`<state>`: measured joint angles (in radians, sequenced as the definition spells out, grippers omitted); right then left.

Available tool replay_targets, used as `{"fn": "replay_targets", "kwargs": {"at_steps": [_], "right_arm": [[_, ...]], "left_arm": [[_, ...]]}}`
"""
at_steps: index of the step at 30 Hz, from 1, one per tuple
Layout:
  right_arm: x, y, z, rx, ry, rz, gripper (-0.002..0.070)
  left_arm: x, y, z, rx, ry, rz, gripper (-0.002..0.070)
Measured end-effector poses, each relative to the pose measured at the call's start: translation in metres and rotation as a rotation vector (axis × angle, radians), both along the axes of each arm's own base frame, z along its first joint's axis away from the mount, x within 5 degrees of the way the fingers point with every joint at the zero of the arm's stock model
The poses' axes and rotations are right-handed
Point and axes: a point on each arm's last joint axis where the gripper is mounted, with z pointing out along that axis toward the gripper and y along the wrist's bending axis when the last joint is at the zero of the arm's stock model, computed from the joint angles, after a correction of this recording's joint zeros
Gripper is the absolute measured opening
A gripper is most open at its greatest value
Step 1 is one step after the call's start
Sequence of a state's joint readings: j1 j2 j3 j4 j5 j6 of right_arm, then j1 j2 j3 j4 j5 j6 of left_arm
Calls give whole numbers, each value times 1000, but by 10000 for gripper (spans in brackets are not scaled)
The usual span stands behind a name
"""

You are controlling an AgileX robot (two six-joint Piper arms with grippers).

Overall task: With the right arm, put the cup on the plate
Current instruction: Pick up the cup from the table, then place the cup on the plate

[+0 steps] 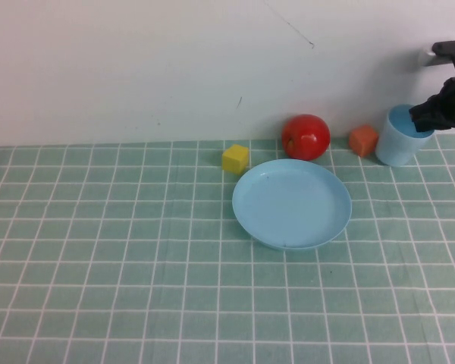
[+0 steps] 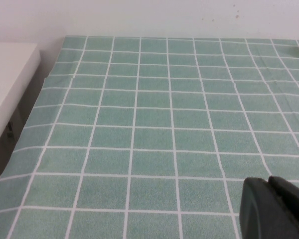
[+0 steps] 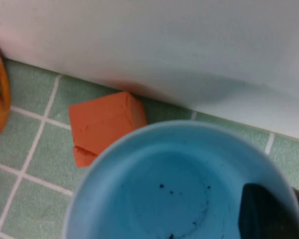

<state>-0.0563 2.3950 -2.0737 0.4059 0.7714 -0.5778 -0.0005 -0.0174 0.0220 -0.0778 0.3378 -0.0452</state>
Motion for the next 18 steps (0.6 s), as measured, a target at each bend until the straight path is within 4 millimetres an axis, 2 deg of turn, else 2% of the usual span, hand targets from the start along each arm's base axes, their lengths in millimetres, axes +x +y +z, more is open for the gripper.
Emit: {"fn": "replay_targets", "kwargs": {"at_steps": [3,5,7,11,14,18], "right_arm": [[0,0,2,3,-5,2,28],[-1,1,12,16,-23,0,28],[-3,3,26,38,-52,3,28],[-12,16,67,113,-128,56,28],[-21,39,87,124,-145,149,28],[-36,96,88,101,-83,319,28]], "left_arm": [[0,0,0,0,0,0,-3],[0,0,0,0,0,0,-3],[0,0,0,0,0,0,-3],[0,0,0,0,0,0,-3],[0,0,0,0,0,0,-3],[0,0,0,0,0,0,-3]]}}
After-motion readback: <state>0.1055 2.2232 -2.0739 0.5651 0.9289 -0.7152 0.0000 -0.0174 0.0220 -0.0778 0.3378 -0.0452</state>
